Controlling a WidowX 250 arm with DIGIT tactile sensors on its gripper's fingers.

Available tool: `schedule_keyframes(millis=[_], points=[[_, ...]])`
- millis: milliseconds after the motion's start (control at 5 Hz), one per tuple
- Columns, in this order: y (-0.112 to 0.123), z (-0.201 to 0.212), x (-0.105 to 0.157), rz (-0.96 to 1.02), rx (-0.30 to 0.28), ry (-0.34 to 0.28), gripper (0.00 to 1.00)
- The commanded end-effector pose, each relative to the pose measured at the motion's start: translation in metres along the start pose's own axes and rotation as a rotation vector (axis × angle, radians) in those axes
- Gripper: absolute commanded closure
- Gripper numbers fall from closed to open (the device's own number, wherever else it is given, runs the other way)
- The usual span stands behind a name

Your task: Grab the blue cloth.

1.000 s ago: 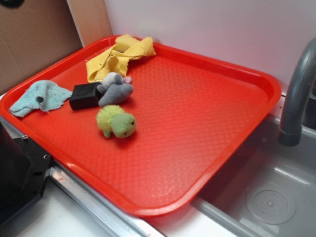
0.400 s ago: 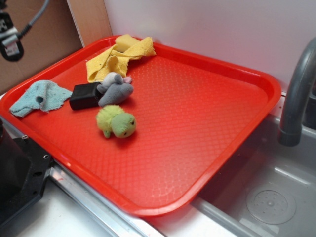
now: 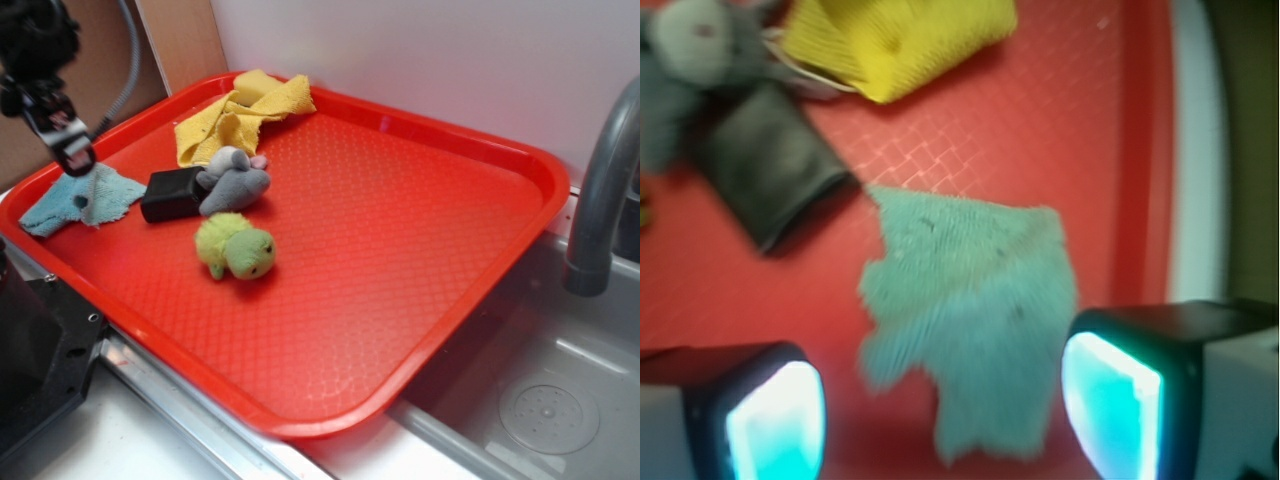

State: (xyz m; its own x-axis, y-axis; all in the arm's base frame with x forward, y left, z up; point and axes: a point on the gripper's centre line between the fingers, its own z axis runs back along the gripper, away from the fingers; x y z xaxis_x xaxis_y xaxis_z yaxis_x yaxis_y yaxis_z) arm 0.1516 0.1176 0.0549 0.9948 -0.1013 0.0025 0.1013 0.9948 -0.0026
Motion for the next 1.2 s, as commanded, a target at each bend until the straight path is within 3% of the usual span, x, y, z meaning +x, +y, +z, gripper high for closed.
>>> schedule_keyframes(millis=[0,200,800,1000], points=[[0.003,-0.026,0.015,0.034,0.027,0.083,0.0],[-0.001,-0.025,0.011,0.118,0.051,0.082,1.0],[-0.01,-0.014,0.003,0.138,0.088,0.073,1.0],[-0.025,0.013,0.007,0.117,0.114,0.034,1.0]])
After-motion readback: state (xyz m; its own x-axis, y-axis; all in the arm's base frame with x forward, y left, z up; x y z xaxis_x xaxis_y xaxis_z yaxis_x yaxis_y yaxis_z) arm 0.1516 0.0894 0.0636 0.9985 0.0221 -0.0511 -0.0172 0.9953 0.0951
